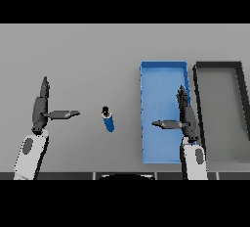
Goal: Pick up the blue pipe and place it into the blue bin.
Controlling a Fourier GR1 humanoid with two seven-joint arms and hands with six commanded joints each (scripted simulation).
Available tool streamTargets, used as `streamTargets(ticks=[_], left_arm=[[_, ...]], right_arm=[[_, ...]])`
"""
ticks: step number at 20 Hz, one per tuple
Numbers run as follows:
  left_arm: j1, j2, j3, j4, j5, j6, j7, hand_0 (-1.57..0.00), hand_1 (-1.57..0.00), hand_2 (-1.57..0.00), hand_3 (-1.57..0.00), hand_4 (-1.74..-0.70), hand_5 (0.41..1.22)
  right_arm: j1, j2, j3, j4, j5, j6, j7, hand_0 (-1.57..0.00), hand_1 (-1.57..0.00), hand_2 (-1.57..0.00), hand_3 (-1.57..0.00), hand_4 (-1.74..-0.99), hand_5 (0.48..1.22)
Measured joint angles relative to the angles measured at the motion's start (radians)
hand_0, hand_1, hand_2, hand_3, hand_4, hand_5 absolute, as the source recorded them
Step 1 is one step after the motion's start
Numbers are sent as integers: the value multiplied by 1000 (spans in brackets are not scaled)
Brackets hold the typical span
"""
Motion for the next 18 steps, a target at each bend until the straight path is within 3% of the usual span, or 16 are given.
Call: streamTargets(ticks=[6, 7, 8, 9, 14, 18], left_arm=[[-16, -4, 1, 20, -2, -3, -5, 1, 1, 1, 1, -967, 594], [-14, 71, -29, 20, -4, -125, -53, 1, 1, 1, 1, -969, 595], [-19, 121, -43, 30, 0, -211, -77, 1, 1, 1, 1, -970, 596], [-24, 151, -53, 43, 1, -268, -91, 1, 1, 1, 1, -971, 596], [-19, 193, -72, 41, 4, -361, -155, 1, 1, 1, 1, -965, 590], [39, 248, -116, -81, 28, -451, -175, 1, 1, 1, 1, -989, 566]], right_arm=[[-22, -3, -9, 12, -5, -3, 3, 1, 1, 1, 1, -1210, 594], [-19, -77, 29, -14, 73, 20, -39, 1, 1, 1, 1, -1206, 592], [2, -115, 59, -34, 125, 34, -77, 1, 1, 1, 1, -1198, 589], [12, -132, 82, -53, 165, 35, -73, 1, 1, 1, 1, -1195, 588], [28, -150, 118, -78, 217, 41, -63, 1, 1, 1, 1, -1182, 583], [30, -155, 111, -86, 198, 52, -50, 1, 1, 1, 1, -1200, 580]])
